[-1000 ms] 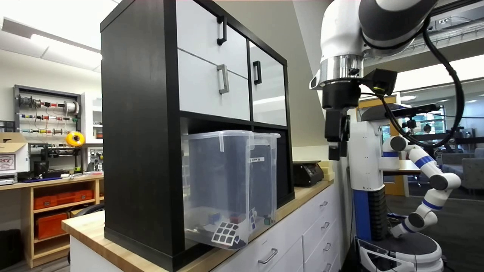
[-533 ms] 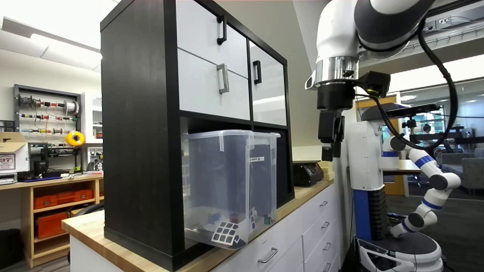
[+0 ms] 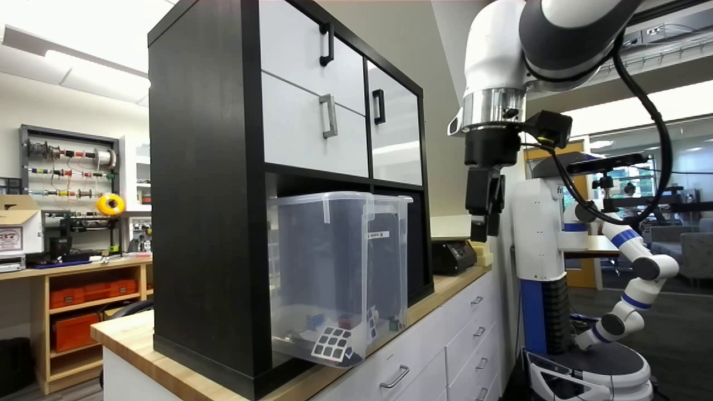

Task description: Push the storage box into the black and white cabinet

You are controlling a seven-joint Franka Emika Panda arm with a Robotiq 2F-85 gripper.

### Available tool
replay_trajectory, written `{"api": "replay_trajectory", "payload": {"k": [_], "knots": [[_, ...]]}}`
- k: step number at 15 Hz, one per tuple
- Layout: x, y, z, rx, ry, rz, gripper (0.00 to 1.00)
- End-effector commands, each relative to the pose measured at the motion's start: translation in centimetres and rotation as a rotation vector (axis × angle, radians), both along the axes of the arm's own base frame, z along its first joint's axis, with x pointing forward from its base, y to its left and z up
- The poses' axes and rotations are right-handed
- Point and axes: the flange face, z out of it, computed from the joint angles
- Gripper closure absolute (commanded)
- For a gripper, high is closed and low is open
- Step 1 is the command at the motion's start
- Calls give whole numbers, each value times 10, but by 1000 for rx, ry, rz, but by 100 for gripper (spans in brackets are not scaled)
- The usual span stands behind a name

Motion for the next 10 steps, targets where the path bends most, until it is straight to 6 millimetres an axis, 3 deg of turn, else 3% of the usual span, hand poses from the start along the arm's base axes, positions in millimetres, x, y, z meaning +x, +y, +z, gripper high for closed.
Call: {"api": "replay_trajectory", "payload": {"k": [1,10], "knots": [[16,1,-8,31,-59,-27,0],[67,-3,-24,60,-211,-38,0]]}}
